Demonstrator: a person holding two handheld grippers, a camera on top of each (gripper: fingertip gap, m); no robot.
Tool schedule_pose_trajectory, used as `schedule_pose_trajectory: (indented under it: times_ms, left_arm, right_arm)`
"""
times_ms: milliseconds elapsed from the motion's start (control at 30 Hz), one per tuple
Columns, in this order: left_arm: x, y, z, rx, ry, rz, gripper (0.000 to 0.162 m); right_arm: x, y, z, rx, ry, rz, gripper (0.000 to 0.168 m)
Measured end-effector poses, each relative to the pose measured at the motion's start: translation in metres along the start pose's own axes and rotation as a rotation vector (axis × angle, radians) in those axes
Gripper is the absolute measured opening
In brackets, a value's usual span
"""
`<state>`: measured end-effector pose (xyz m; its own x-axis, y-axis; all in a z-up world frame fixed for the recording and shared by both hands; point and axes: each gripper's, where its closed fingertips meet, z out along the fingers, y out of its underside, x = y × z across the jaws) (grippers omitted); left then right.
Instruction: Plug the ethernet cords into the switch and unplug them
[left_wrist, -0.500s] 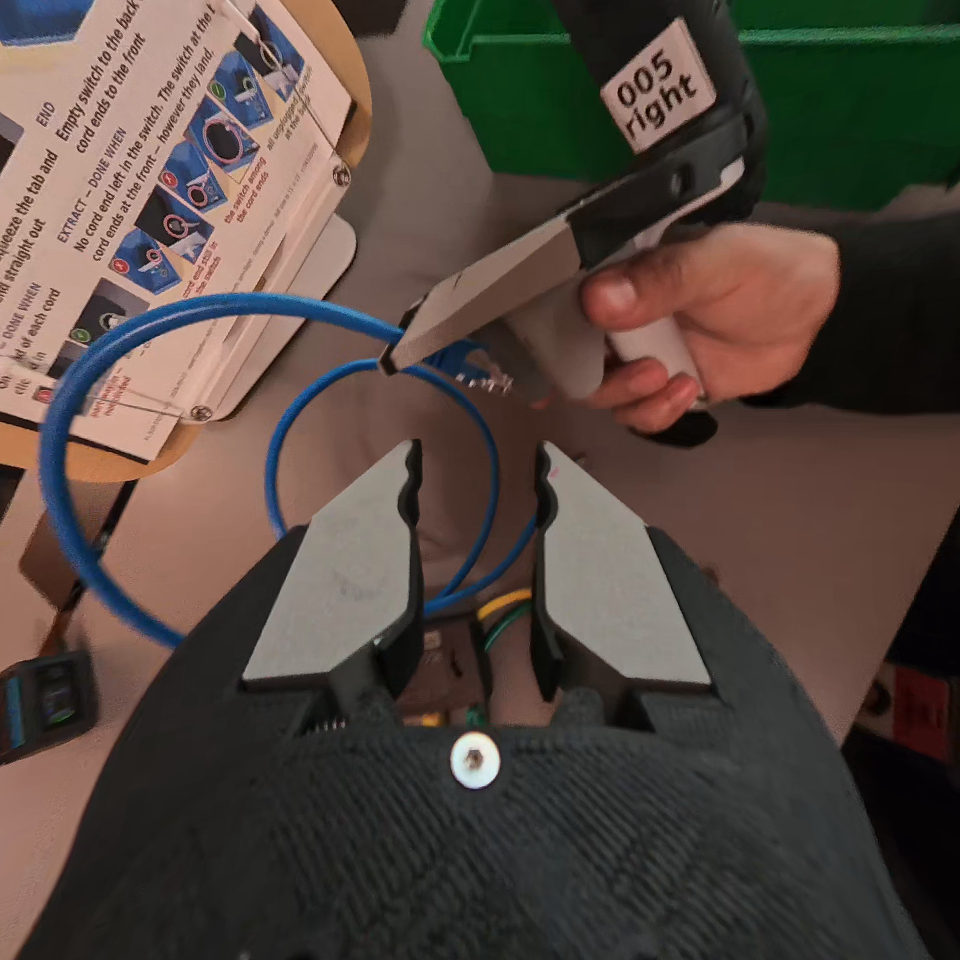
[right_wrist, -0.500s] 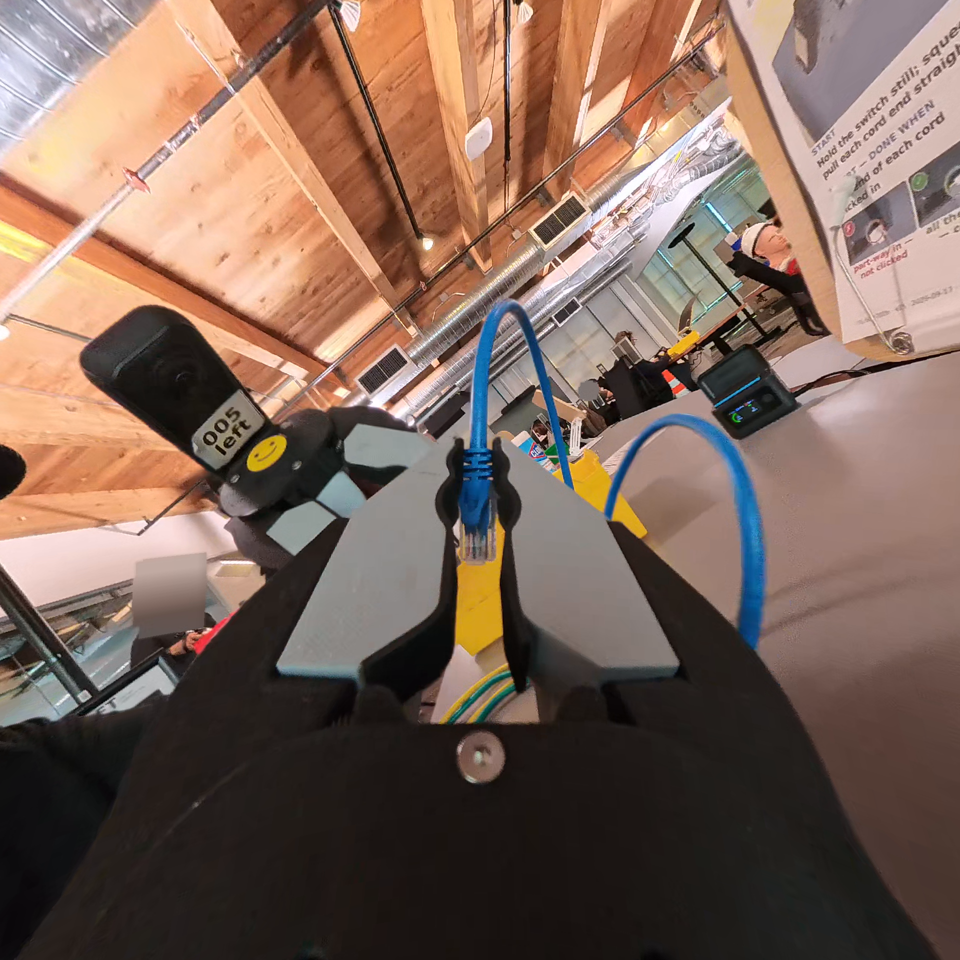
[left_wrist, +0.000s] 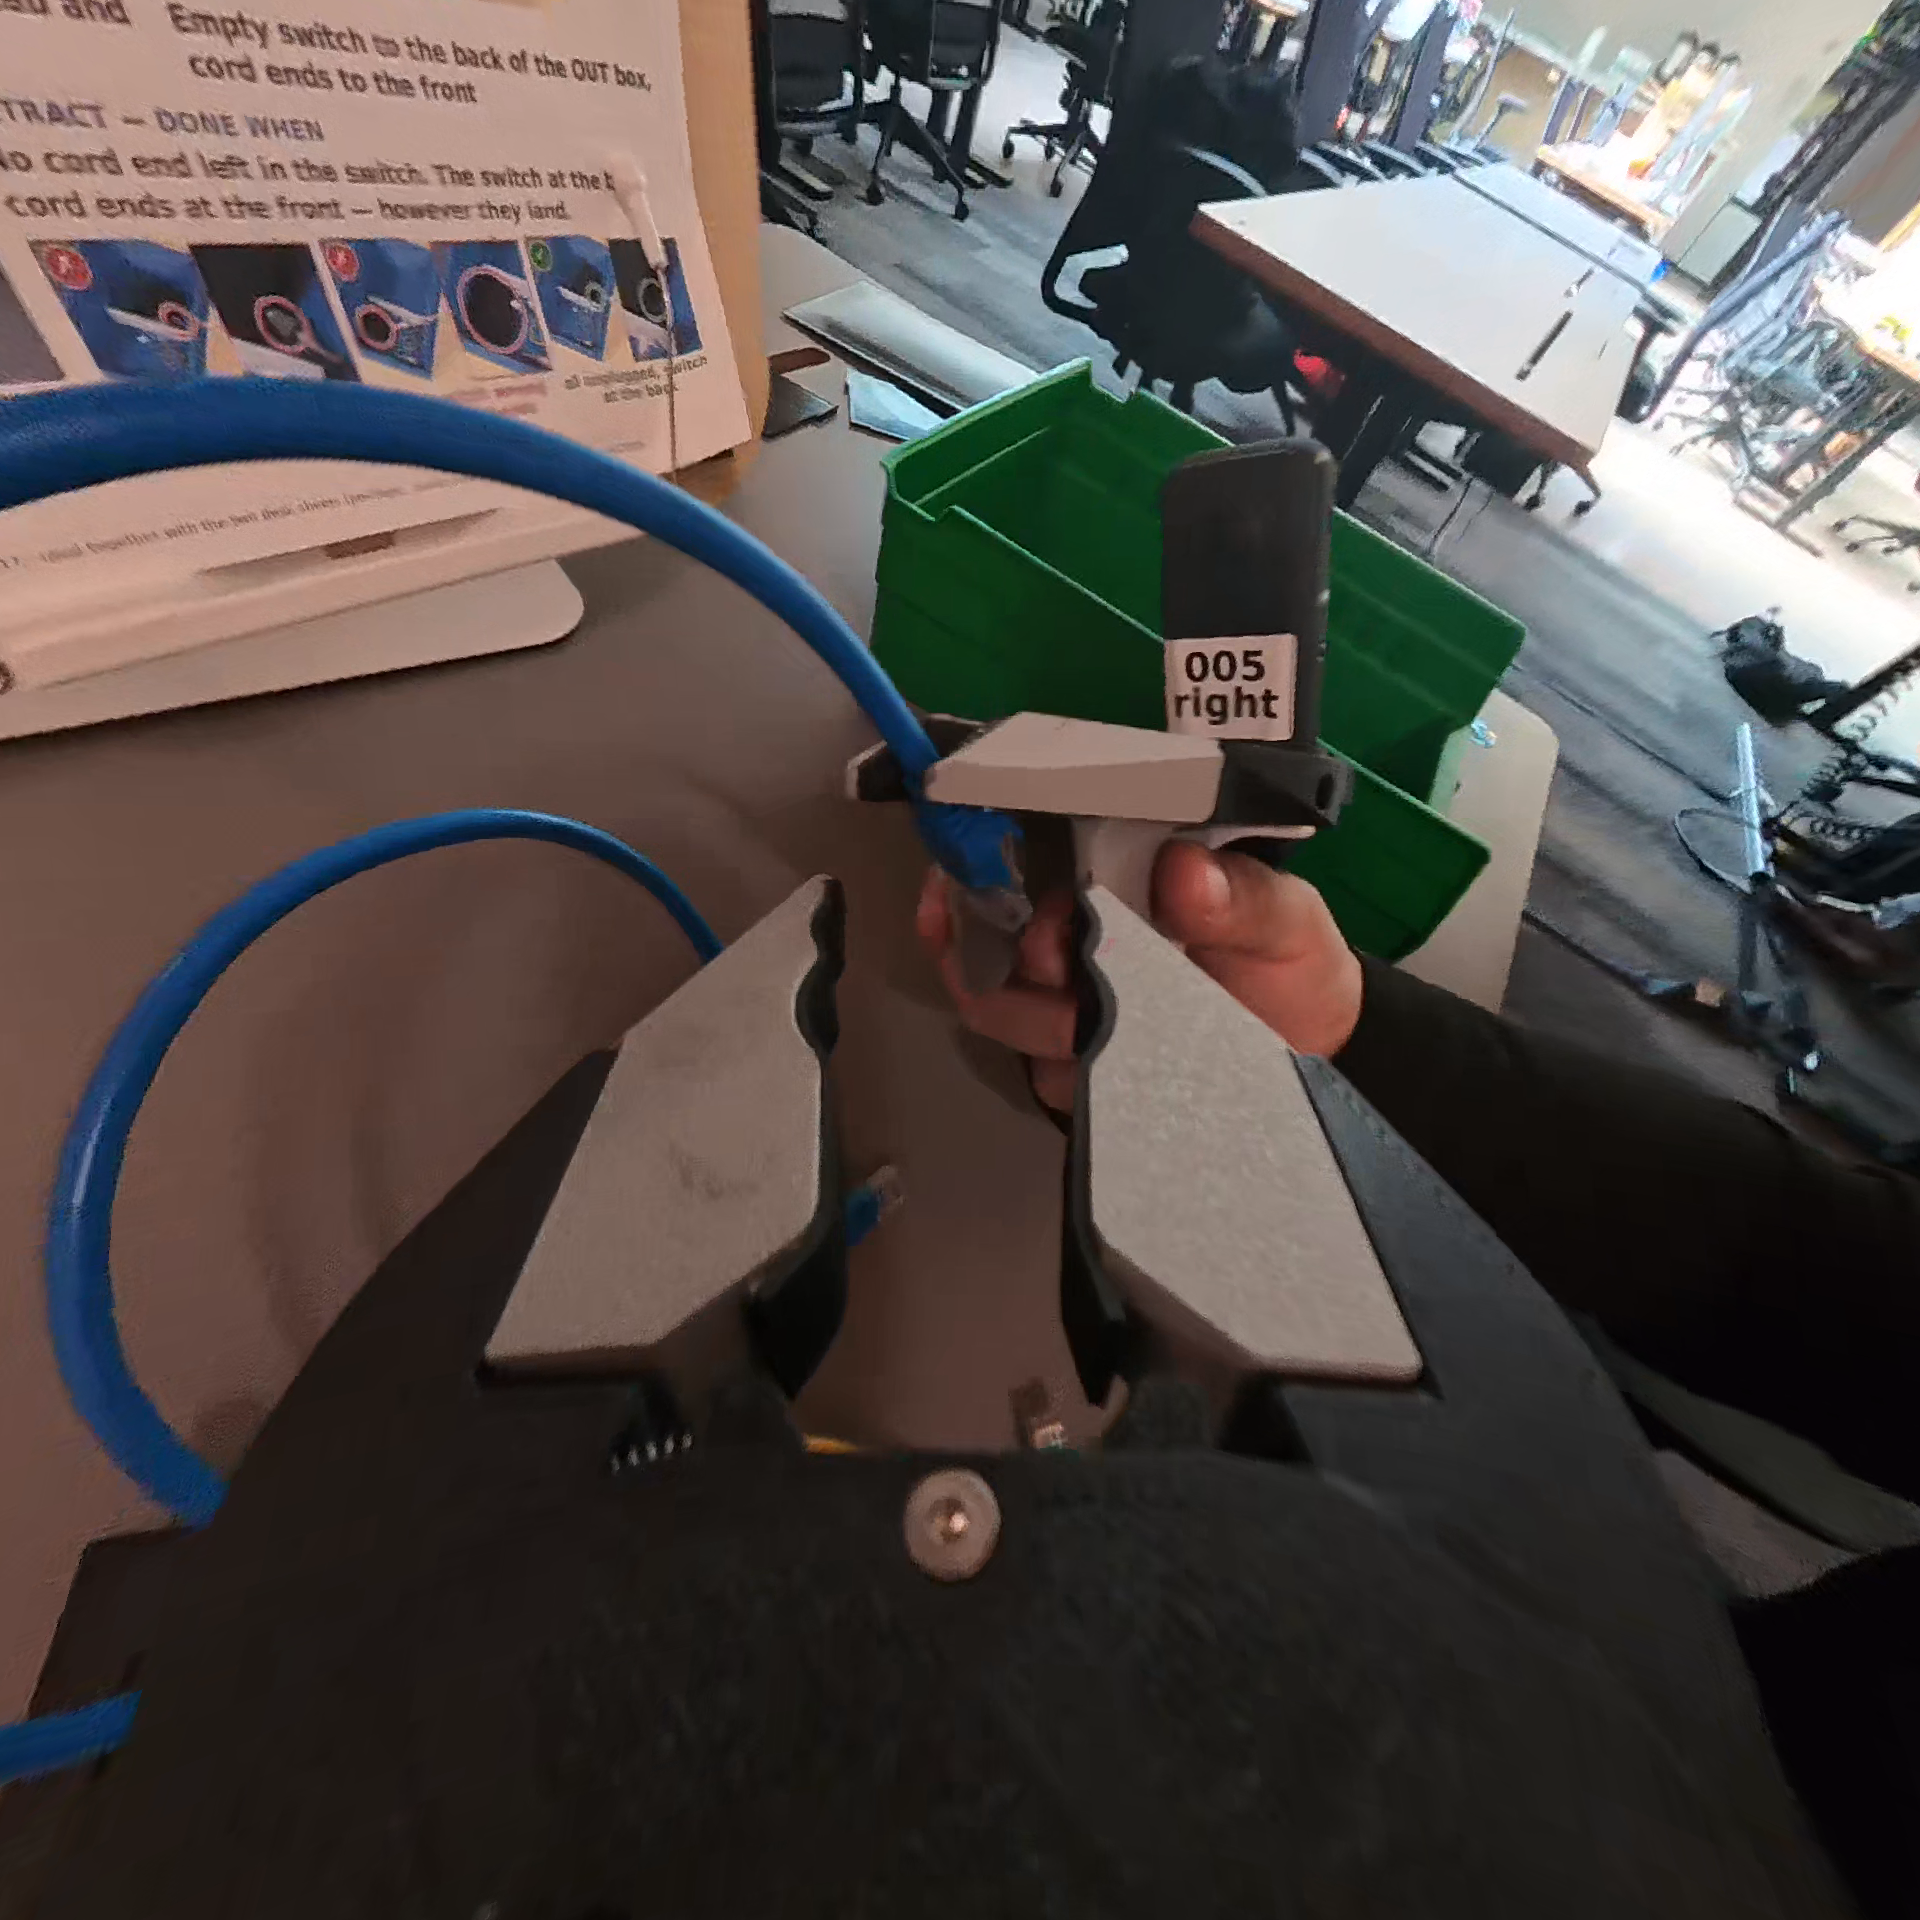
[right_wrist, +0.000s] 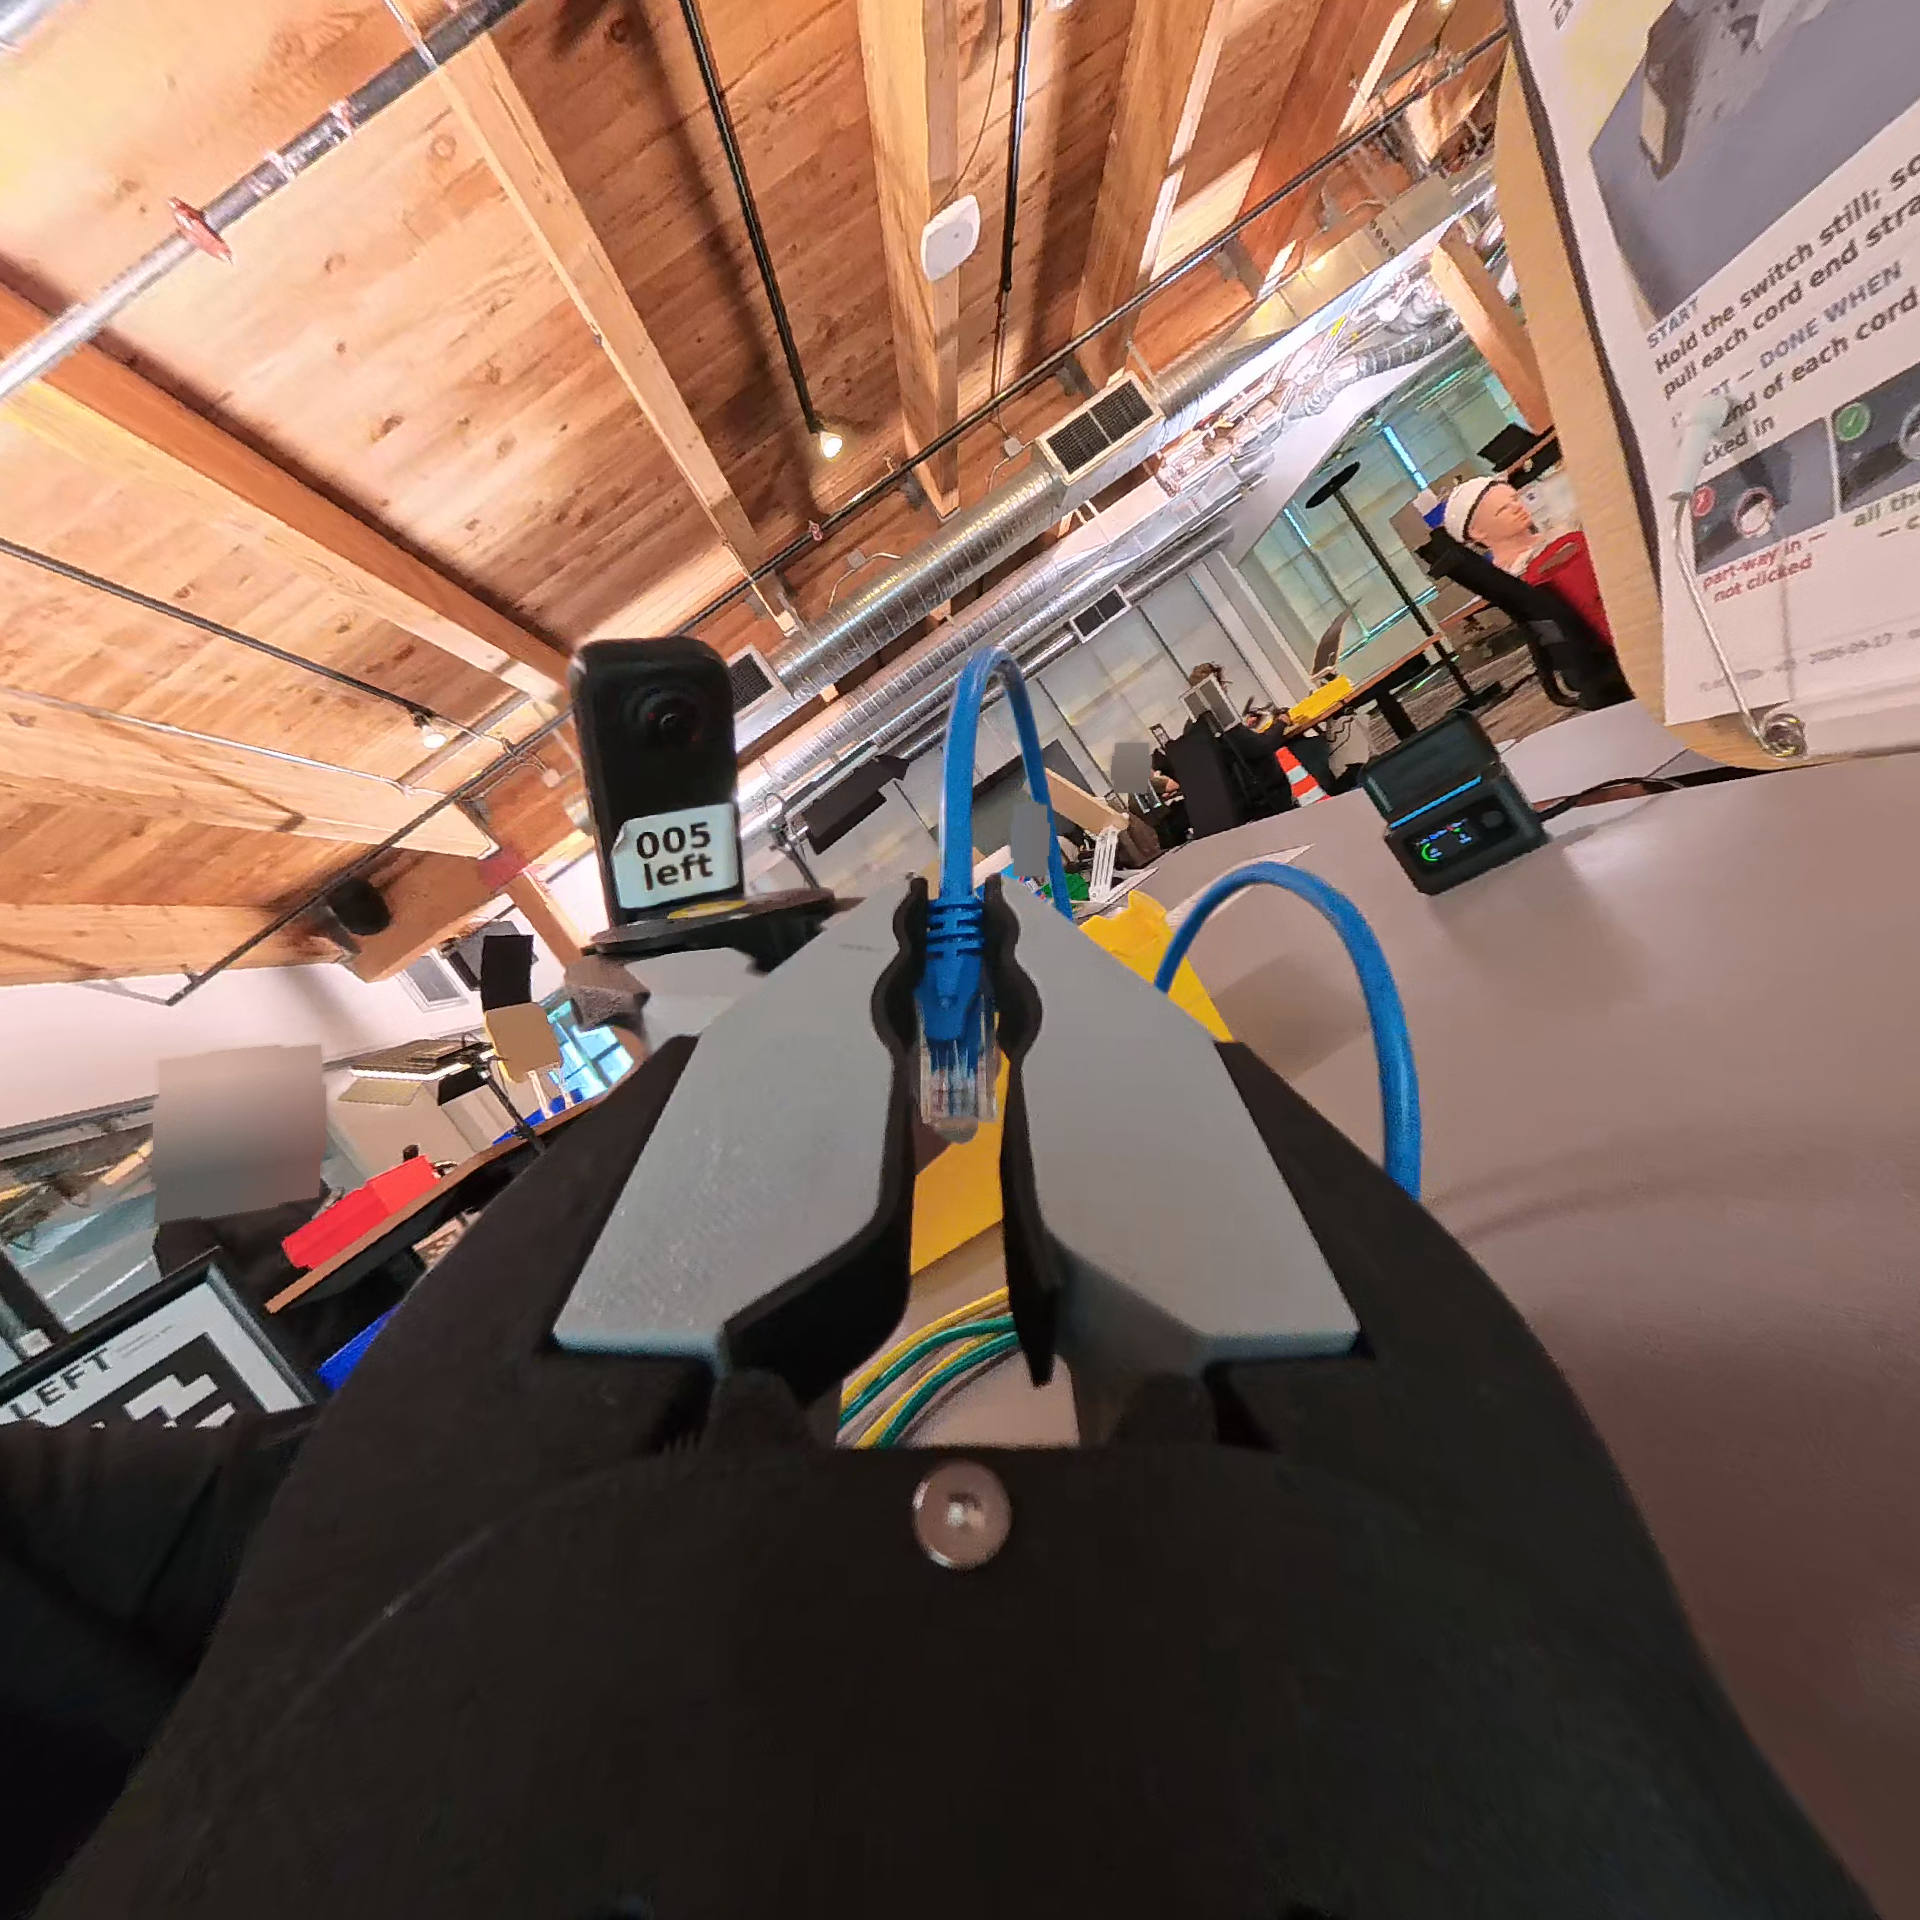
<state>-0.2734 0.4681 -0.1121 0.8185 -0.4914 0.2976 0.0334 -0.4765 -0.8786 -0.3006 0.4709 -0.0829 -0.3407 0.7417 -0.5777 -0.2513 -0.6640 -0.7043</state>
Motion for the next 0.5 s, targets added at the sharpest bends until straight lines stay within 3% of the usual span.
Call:
schedule_pose_trajectory:
  times_ms: [233,300,500]
  left_arm:
    - [-0.006,-0.002,0.012,0.043,-0.025,0.019,0.029]
    - [-0.003,0.0,0.014,0.028,-0.028,0.094,0.016]
    - [-0.016,0.009,0.007,-0.174,-0.174,0.418,0.013]
  right_arm:
    - [0.003,0.003,0.001,-0.014,0.038,-0.047,0.007]
    - [0.007,0.003,0.0,-0.019,0.07,-0.078,0.007]
    - [0.014,0.006,-0.001,-0.059,0.171,-0.225,0.007]
